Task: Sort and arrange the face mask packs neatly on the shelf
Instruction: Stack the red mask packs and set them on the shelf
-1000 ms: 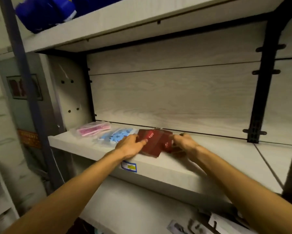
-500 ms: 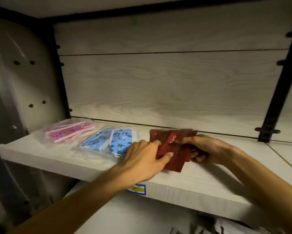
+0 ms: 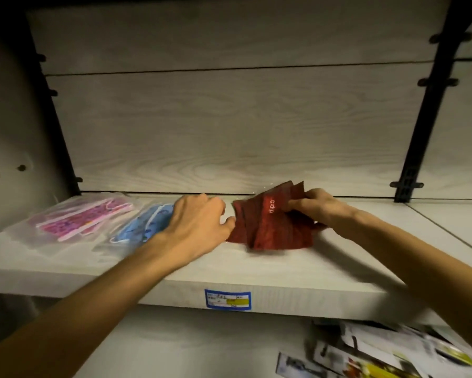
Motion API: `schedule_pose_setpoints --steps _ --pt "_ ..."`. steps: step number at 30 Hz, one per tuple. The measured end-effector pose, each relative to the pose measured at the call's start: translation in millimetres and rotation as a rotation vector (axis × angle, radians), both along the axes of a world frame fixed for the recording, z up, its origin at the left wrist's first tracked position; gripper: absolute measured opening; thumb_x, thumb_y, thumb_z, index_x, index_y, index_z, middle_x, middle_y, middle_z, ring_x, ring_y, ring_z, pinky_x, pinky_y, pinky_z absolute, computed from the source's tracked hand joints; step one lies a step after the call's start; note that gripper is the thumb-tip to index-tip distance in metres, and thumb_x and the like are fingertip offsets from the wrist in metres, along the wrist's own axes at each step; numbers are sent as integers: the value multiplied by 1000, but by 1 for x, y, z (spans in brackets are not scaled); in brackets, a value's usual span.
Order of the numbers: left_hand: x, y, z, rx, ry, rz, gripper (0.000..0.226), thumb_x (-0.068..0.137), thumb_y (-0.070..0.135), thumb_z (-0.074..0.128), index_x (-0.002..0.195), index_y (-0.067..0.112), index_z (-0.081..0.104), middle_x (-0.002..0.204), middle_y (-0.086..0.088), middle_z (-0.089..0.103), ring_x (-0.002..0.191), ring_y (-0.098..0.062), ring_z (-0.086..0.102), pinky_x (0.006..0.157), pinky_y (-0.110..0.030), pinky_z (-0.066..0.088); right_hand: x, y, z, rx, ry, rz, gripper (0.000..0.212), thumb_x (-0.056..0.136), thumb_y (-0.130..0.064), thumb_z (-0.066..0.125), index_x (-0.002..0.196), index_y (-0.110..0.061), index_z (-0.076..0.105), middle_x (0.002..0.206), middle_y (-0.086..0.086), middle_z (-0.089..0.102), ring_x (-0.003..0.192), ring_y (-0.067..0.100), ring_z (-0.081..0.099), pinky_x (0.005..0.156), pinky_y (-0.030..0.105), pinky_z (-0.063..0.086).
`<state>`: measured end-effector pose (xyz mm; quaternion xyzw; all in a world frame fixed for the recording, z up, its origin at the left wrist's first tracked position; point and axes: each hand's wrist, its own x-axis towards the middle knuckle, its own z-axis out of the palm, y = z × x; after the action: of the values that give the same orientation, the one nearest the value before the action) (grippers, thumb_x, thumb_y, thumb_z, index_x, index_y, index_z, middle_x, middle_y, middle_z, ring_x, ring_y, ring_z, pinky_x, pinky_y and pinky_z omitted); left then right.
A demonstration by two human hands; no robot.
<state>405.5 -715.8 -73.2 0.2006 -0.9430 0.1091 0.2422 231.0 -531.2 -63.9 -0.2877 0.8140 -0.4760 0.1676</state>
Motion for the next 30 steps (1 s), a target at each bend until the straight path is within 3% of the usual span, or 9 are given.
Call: schedule_pose_setpoints --steps 2,4,9,12,14,18,21,24,30 --pt "-17 6 2 205 -96 -26 50 92 62 50 112 21 69 108 -6 74 101 -32 68 82 -36 54 0 0 -1 -58 -141 38 29 84 -38 74 99 -12 74 94 8 77 83 21 69 81 37 57" --pt "-31 8 4 399 -173 -50 46 94 60 49 112 21 66 109 -7 72 99 -31 67 80 -35 53 -3 5 -1 -122 -277 86 29 88 -30 73 107 -8 74 108 13 75 91 24 69 87 39 53" --pt "-58 10 11 1087 61 -153 7 95 29 63 98 23 62 99 1 66 84 -14 61 74 -27 51 -12 7 -4 -238 -445 88 35 89 -18 71 120 -3 69 116 17 72 91 24 64 91 40 51" --pt "-69 15 20 1663 220 -172 9 93 20 63 101 15 64 88 -1 62 78 -16 60 76 -30 52 -14 6 -1 -249 -514 88 28 89 -17 69 116 -7 70 108 15 71 82 21 64 73 33 52" --pt "-76 19 25 1855 279 -198 6 93 15 60 93 13 65 81 -6 64 69 -20 61 77 -34 54 -14 7 1 -268 -587 92 24 90 -15 68 112 -6 69 106 14 73 83 23 70 73 31 57" --pt "-85 30 22 1840 203 -210 18 92 17 62 104 7 69 94 -15 72 78 -29 68 84 -43 57 -20 10 3 -305 -485 58 26 91 -9 65 116 1 67 109 18 74 90 28 72 79 36 60" --pt "-89 27 7 1732 278 -212 39 87 19 73 119 -3 68 110 -25 73 107 -43 69 98 -60 53 -29 12 2 -367 -316 -37 25 91 -5 65 114 4 67 103 18 76 92 30 73 89 39 58" --pt "-91 25 -2 1691 348 -251 63 75 28 83 129 3 64 121 -22 71 117 -41 65 106 -56 49 -33 9 -2 -387 -280 -59 20 94 -5 62 112 0 68 100 15 77 95 30 74 95 45 56" --pt "-86 25 -2 1789 415 -331 38 85 11 77 119 13 60 99 -5 78 89 -22 76 77 -35 62 -31 9 0 -452 -201 -141 15 94 -10 65 107 -6 70 97 11 77 84 22 74 71 29 57"
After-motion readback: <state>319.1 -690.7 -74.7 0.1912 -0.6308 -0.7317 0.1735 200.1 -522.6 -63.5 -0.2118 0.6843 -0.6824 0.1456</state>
